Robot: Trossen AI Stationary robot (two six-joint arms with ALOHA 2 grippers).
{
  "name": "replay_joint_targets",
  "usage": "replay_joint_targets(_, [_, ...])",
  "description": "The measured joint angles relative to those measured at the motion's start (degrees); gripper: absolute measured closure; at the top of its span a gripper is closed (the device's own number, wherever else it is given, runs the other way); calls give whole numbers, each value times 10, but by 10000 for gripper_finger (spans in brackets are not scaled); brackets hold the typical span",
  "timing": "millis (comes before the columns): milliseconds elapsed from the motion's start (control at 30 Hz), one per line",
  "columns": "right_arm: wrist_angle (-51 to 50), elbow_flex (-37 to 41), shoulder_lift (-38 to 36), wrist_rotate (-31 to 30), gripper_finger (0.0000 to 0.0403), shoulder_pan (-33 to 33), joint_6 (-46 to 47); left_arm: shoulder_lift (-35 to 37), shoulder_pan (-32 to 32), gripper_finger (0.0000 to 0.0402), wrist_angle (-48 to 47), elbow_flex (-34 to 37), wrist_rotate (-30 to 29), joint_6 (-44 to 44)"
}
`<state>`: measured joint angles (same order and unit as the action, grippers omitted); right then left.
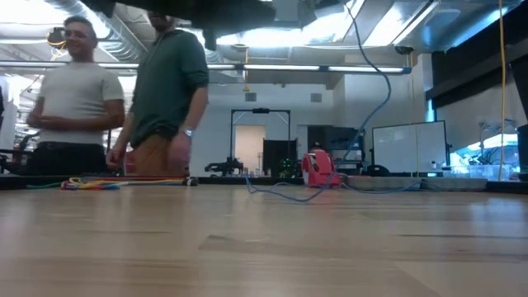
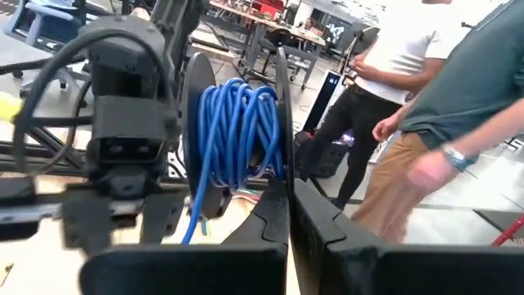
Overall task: Coil cords
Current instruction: Coil the blue wire on the black spool
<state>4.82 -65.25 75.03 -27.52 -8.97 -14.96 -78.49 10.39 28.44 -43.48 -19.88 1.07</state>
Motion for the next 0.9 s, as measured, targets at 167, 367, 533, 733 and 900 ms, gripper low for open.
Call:
replay_joint_targets(167, [10, 0, 1, 1, 402, 0, 0, -65, -3, 290, 152, 0, 12, -17])
replay_joint_targets(367, [38, 2, 20, 3, 402, 0, 1, -130, -27, 250, 224, -33, 76, 3])
replay_joint_targets(533, [47, 2, 40, 6, 402, 0, -3, -166, -31, 247, 220, -80, 107, -2])
replay_joint_targets(733, [47, 2, 40, 5, 402, 0, -4, -165, -29, 255, 225, -89, 108, -9])
replay_joint_targets(900, [52, 2, 40, 6, 402, 0, -5, -165, -30, 268, 233, -89, 112, -8])
